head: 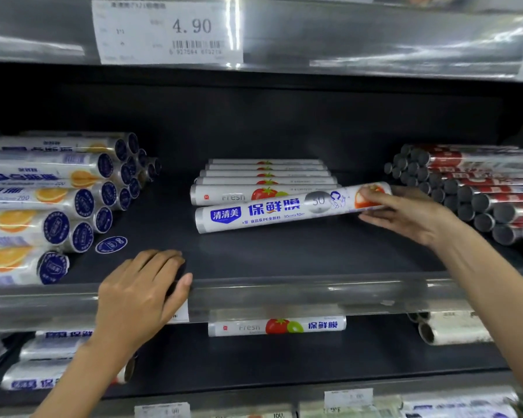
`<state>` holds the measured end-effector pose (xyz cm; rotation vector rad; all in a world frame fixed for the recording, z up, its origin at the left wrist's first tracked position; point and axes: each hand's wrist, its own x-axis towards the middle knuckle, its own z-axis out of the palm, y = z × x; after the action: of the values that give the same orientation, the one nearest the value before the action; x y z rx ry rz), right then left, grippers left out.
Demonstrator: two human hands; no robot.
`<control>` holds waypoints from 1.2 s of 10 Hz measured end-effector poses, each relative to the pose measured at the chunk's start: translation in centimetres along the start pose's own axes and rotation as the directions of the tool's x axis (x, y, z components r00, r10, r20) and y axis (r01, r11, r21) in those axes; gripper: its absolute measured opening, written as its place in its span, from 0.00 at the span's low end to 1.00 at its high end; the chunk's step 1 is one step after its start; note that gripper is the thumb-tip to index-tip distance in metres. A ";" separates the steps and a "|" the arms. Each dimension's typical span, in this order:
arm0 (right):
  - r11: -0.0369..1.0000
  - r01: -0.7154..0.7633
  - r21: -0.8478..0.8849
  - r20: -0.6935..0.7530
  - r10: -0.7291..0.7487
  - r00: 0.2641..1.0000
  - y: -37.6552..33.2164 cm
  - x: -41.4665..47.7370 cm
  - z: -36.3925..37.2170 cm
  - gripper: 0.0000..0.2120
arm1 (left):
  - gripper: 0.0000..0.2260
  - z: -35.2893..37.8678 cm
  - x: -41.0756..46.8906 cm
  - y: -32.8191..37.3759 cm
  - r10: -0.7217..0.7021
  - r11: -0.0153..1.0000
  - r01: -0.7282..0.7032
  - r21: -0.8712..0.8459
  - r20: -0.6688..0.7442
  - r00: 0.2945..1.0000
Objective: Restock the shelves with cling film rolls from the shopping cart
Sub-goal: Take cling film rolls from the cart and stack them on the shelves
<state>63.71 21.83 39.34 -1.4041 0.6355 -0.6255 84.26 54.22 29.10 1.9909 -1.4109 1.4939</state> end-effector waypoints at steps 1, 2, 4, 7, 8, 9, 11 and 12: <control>0.879 0.151 -0.451 0.084 -0.127 0.988 -0.2 1.2 -0.8 0.17 | 0.20 -0.1 0.1 0.0 0.002 1.000 -0.002 -0.002 0.002 1.000; 0.723 0.273 -0.635 0.174 -0.211 0.962 0.5 2.4 0.1 0.19 | 0.21 0.0 0.0 0.0 0.003 1.000 -0.003 0.001 0.004 1.000; 0.697 0.309 -0.647 0.257 -0.182 0.949 1.1 3.8 -0.1 0.19 | 0.21 0.0 -0.1 0.0 -0.002 1.000 0.002 -0.010 0.005 1.000; 0.581 0.382 -0.719 0.364 -0.154 0.919 0.9 4.2 -1.5 0.11 | 0.20 0.1 0.0 0.0 -0.006 1.000 0.006 -0.004 0.002 1.000; 0.506 0.433 -0.746 0.371 -0.225 0.901 1.3 4.6 -1.4 0.12 | 0.21 0.1 -0.1 0.1 -0.008 1.000 0.008 -0.004 0.007 1.000; 0.386 0.481 -0.787 0.340 -0.379 0.861 1.9 5.3 -0.1 0.16 | 0.21 0.0 -0.1 0.1 -0.008 1.000 0.008 -0.004 0.009 1.000; 0.292 0.465 -0.836 0.298 -0.471 0.831 2.2 6.5 1.6 0.19 | 0.20 -0.1 0.0 0.2 -0.010 1.000 0.010 -0.015 0.005 1.000; 0.299 0.476 -0.827 0.304 -0.474 0.826 2.2 6.6 1.5 0.18 | 0.19 -0.2 0.0 0.2 -0.011 1.000 0.011 -0.013 -0.003 1.000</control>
<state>69.38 18.26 37.02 -2.6916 0.5361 -0.7992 83.97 54.19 29.14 1.9849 -1.4029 1.4781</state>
